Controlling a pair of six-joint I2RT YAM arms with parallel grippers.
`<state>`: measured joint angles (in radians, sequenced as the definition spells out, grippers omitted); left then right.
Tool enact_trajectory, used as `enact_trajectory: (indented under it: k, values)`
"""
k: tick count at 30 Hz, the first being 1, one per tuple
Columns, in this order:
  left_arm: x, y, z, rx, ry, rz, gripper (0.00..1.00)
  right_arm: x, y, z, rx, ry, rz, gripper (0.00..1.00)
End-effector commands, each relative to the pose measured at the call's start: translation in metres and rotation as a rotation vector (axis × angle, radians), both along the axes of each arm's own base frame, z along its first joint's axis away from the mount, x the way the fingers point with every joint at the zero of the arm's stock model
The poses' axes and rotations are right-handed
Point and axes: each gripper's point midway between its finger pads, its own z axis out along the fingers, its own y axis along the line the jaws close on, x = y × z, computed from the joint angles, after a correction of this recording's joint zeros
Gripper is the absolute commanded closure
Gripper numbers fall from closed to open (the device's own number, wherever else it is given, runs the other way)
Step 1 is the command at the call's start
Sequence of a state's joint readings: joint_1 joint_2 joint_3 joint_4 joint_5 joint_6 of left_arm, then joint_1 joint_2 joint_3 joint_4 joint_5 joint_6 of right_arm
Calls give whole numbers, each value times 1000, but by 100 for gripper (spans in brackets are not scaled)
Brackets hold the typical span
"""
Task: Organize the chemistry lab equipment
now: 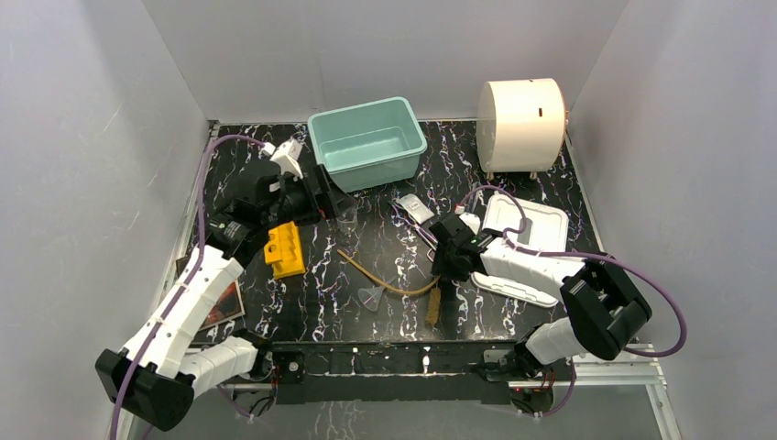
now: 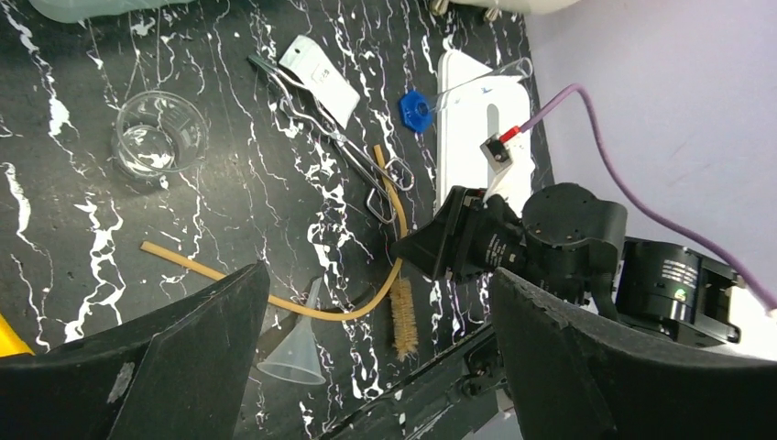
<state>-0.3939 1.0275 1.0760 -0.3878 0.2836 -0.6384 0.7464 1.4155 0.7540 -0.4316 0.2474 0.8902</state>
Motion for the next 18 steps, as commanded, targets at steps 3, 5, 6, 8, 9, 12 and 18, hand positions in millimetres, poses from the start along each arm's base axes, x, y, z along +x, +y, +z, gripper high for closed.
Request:
enact_trajectory:
  k: [3, 5, 6, 8, 9, 12, 18]
  values:
    - [5, -16, -6, 40, -22, -5, 12, 4, -6, -4, -6, -14, -98, 58]
    - [5, -21, -10, 47, -16, -16, 12, 4, -3, -4, 12, -8, -101, 60]
    - [5, -22, -12, 50, -14, -21, 12, 4, 0, -2, 25, -7, -103, 62]
    - [5, -25, -17, 56, -4, -26, 12, 3, 6, 1, 66, 2, -108, 65]
    - [5, -26, -19, 58, -1, -27, 12, 2, 9, 2, 85, 4, -110, 67]
    - [4, -26, -24, 61, 9, -27, 12, 3, 14, 6, 118, 2, -128, 73]
    - [0, -27, -32, 63, 24, -31, 12, 5, 11, 11, 111, -6, -148, 83]
